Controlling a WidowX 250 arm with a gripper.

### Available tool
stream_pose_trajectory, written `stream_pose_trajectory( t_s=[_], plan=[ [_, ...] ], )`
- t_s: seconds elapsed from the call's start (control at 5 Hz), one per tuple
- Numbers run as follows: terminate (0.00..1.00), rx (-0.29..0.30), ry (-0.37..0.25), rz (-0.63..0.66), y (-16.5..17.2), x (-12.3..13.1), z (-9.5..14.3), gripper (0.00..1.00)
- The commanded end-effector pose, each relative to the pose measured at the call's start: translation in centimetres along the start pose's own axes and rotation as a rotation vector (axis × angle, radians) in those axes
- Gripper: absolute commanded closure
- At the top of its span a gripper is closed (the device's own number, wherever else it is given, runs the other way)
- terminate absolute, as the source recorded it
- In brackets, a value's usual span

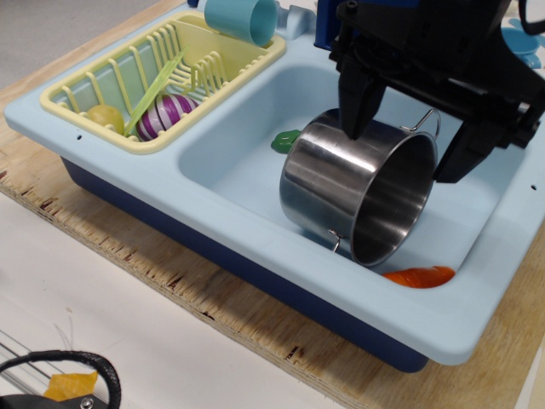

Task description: Flip pot upright which is in sink

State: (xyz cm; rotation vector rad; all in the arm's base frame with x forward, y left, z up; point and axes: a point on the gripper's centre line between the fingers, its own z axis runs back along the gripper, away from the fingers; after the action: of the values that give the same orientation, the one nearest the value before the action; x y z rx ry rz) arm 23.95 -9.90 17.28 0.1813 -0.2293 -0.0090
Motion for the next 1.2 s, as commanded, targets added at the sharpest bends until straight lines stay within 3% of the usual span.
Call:
stream_pose_trajectory(
  t_s=[0.0,0.2,1.0],
  plan=[
    [0.0,0.087,-0.019,0.028,0.0,-0.4,-0.3,0.0],
    [0.0,0.106,-0.004,-0.004,-0.1,0.6,-1.8,0.0],
    [0.0,0.125,-0.055,-0.103,2.6,2.6,-4.6,0.0]
  ],
)
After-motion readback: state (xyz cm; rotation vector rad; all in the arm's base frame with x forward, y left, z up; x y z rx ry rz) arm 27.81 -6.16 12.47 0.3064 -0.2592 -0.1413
